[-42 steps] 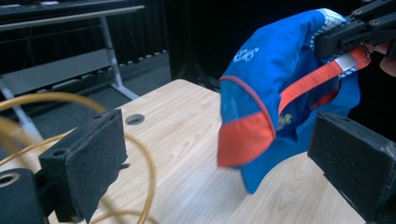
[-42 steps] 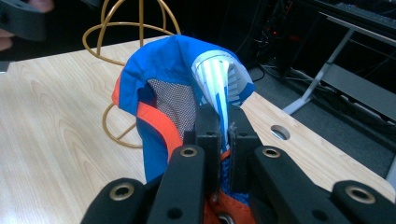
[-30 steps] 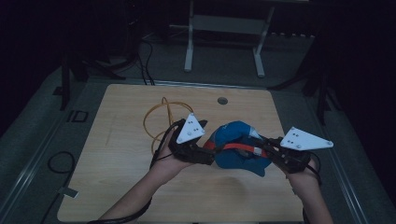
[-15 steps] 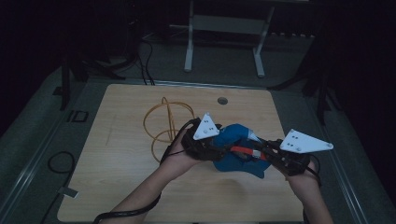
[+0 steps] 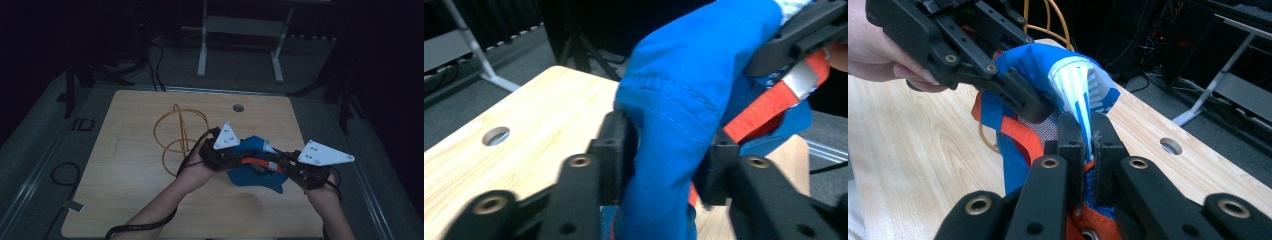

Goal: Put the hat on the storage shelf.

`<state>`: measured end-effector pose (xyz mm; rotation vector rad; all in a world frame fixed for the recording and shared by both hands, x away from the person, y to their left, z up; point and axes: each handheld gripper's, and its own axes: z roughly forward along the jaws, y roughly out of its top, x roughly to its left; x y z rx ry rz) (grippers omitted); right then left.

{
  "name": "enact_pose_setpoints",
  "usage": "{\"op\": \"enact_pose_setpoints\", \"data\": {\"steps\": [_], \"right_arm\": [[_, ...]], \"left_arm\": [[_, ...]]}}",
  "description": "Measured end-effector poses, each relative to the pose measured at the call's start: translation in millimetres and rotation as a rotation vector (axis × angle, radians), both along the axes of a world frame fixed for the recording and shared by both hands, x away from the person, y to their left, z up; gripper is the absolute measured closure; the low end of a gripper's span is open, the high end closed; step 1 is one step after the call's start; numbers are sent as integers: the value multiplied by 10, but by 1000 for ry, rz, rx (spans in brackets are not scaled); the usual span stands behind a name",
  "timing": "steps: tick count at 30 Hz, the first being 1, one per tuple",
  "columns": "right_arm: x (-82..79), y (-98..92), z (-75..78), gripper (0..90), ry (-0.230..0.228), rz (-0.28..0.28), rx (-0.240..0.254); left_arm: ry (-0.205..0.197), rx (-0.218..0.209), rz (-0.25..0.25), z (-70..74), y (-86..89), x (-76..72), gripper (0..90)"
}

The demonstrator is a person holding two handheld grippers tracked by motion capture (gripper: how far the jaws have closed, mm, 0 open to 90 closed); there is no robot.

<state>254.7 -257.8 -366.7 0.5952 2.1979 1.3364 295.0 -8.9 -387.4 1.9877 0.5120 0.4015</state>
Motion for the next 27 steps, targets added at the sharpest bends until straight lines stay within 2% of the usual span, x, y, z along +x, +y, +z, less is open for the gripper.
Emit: {"op": "enact_pose_setpoints", "data": {"steps": [3, 4, 8, 15, 17, 19, 21, 27], "right_arm": [[2, 13, -19, 862, 2, 5, -3], [0, 17, -23, 861, 3, 4, -2], [-6, 0, -25, 861, 7, 4, 11], [-47, -8, -28, 852, 10, 9, 31], [-58, -21, -13, 841, 19, 18, 52], [-87, -32, 9, 810, 12, 23, 66], [-128, -52, 44, 714, 15, 41, 96], [-258, -134, 164, 632, -11, 55, 148]], "left_arm": [[-5, 10, 11, 5, -39, -21, 870], [-7, 17, 20, 7, -53, -29, 883], [-7, 14, 26, 28, -65, -34, 891], [-54, 33, 46, 115, -90, -65, 894], [-67, 36, 44, 152, -98, -77, 895], [-78, 37, 40, 189, -98, -85, 895], [-87, 31, 41, 218, -93, -94, 895], [-132, 27, 45, 312, -46, -111, 895]]}}
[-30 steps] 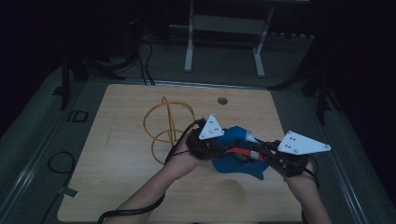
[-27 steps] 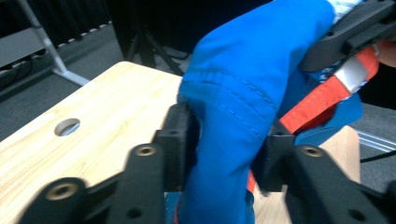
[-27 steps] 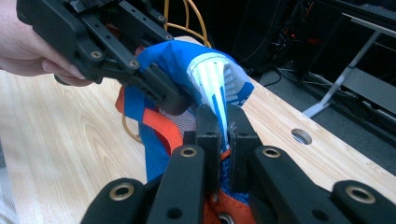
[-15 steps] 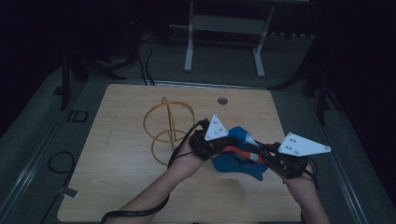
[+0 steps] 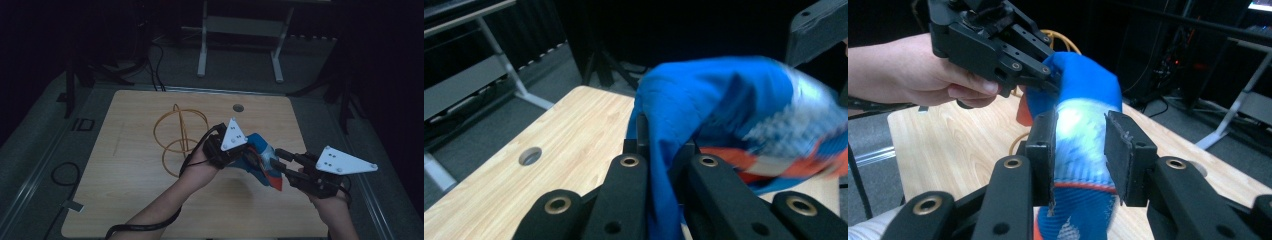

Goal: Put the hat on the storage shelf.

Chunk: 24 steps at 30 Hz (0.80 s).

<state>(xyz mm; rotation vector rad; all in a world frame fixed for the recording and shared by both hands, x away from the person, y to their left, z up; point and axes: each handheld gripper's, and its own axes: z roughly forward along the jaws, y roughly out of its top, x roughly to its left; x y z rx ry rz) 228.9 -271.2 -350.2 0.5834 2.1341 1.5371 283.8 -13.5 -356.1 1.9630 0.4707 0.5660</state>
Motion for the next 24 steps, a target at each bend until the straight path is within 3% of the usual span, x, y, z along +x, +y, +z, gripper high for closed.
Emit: {"op": "enact_pose_setpoints", "data": {"steps": [3, 8, 12, 19, 24], "right_arm": [[-29, -49, 16, 612, -6, -7, 5], [1, -161, -32, 616, 2, -44, 2], [46, -243, -62, 622, 15, -63, 16], [-12, -118, -75, 600, 18, 20, 40], [-71, 63, -114, 542, 17, 79, 24]], "left_arm": [[-21, -6, -3, 40, 55, -1, 895], [-61, -46, -76, 98, 199, 13, 894], [-66, -78, -142, 135, 297, 33, 894], [-38, -181, -328, 129, 360, 38, 894], [-19, -249, -385, 122, 345, 43, 894]]}}
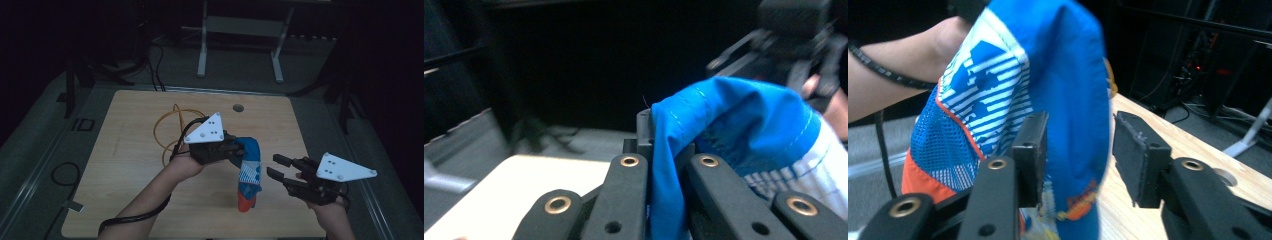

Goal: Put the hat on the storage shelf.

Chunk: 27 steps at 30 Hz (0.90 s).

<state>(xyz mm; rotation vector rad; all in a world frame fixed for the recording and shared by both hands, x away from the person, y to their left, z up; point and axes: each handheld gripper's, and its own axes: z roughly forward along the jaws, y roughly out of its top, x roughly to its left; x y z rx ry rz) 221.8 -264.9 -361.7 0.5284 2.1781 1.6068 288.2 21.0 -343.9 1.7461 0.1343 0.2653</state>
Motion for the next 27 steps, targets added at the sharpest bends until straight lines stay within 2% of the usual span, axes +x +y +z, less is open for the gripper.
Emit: {"op": "enact_pose_setpoints", "data": {"steps": [1, 4, 12, 15, 19, 27], "right_arm": [[-5, 17, -4, 536, -1, 3, -2], [-3, 45, -14, 519, -3, 7, 1], [57, 86, -8, 526, -2, 24, -4], [77, 82, 2, 635, -1, 40, -7], [65, 79, 15, 895, -11, 47, -14], [14, 44, 62, 900, -31, 7, -5]], "left_arm": [[3, -19, -32, -1, 0, -2, 894], [8, -37, -44, 8, -11, -10, 893], [-1, -2, -95, 24, -93, -62, 893], [6, 1, -106, 26, -97, -62, 893], [8, -6, -102, 23, -96, -61, 893], [20, -8, -107, 26, -66, -57, 892]]}}
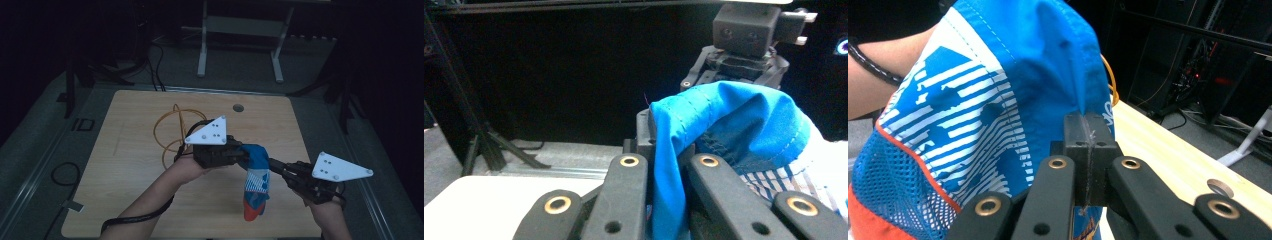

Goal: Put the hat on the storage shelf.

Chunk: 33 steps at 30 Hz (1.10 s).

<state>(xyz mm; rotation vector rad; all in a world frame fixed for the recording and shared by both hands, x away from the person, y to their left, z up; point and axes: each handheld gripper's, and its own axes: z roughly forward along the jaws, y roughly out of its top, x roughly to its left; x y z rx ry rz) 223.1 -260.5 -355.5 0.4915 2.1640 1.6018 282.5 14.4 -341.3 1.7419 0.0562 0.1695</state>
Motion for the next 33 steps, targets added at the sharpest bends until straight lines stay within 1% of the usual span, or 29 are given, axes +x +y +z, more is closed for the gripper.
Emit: {"op": "enact_pose_setpoints", "data": {"steps": [4, 6, 7, 8, 9, 10, 11, 12, 14, 15, 16, 17, 18, 19, 20, 22, 23, 25, 28, 29, 30, 31, 32, 33], "right_arm": [[0, -19, 17, 900, 2, -10, 5], [-12, -12, 21, 900, -12, -20, -4], [-17, -11, 28, 900, -9, -22, 0], [-18, -7, 32, 900, -12, -13, -6], [-21, -8, 36, 900, -14, -31, -1], [-13, -14, 41, 900, -11, -28, 2], [-8, -20, 46, 900, -13, -29, 5], [1, -31, 52, 900, -12, -36, 13], [13, -42, 66, 900, -5, -27, 14], [14, -45, 75, 900, -8, -33, 15], [19, -46, 86, 900, -8, -30, 10], [24, -52, 100, 900, -12, -35, 13], [29, -55, 112, 900, -12, -41, 11], [34, -58, 125, 900, -17, -45, 6], [40, -68, 137, 900, -17, -44, 15], [40, -75, 158, 900, -22, -53, 10], [45, -83, 169, 900, -23, -55, 12], [57, -92, 183, 900, -22, -60, 14], [85, -108, 201, 900, -16, -63, 20], [91, -108, 211, 900, -15, -63, 22], [93, -111, 222, 900, -18, -67, 24], [98, -115, 235, 900, -20, -68, 27], [101, -118, 247, 900, -20, -69, 29], [105, -121, 256, 900, -21, -71, 32]], "left_arm": [[1, 3, -1, -4, 21, 2, 892], [1, 4, 5, -1, 30, 2, 891], [-1, 7, -9, 0, 32, -3, 891], [-4, 19, -12, 2, 29, -12, 891], [-8, 20, -11, 1, 29, -17, 889], [-5, 7, 5, 0, 33, -17, 882], [18, 5, 7, 3, 41, -5, 813], [18, 12, 9, 5, 47, -3, 755], [20, 27, 16, 4, 59, -5, 629], [13, 42, 16, 3, 68, -7, 601], [2, 55, 42, 1, 76, -16, 576], [4, 68, 57, 0, 86, -18, 530], [-4, 72, 74, -2, 101, -25, 519], [-8, 75, 105, -1, 121, -31, 512], [-2, 77, 122, 2, 140, -26, 509], [12, 63, 155, 4, 216, -16, 507], [21, 63, 165, 5, 250, -17, 494], [25, 64, 194, 4, 325, -29, 463], [26, 72, 262, 4, 439, -66, 461], [21, 76, 299, 4, 477, -82, 461], [25, 78, 329, 5, 524, -89, 462], [32, 65, 358, 7, 581, -93, 462], [37, 52, 376, 7, 629, -96, 462], [37, 44, 403, 10, 688, -104, 461]]}}
